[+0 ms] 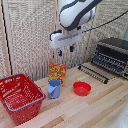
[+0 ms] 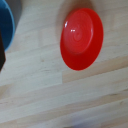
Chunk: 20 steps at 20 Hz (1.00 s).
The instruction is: Kindly position your hand close to the oven tray's handle. Softly yet firmly grasp the handle using your hand. Slowly and with caution, draw the tray out until it is fully stretched out.
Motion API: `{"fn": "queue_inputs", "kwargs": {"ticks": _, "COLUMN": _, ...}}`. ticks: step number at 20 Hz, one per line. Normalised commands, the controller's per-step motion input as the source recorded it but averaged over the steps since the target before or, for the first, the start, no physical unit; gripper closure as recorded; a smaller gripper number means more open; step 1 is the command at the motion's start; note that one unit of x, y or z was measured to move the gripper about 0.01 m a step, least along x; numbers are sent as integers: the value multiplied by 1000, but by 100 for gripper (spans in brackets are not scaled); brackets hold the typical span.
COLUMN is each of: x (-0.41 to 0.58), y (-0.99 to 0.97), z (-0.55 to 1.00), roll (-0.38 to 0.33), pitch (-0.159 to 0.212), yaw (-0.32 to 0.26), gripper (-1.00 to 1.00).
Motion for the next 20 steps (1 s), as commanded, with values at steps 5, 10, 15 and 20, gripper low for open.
{"fn": "queue_inputs", "kwargs": {"ticks": 5, "x": -167, "y": -297, "z": 22, "roll": -299, "pitch": -31, "yaw": 162, "gripper": -100}}
{"fn": "queue_inputs", "kwargs": {"ticks": 10, "x": -42, "y": -372, "z": 0, "roll": -286, "pitch": -52, "yaw": 153, "gripper": -100}}
{"fn": "queue_inputs", "kwargs": {"ticks": 15, "x": 18, "y": -342, "z": -54, "roll": -296, "pitch": -45, "yaw": 146, "gripper": -100}}
{"fn": "queue_inputs", "kwargs": {"ticks": 20, "x": 97, "y": -238, "z": -207, "roll": -327, "pitch": 0, "yaw": 152, "gripper": -100}}
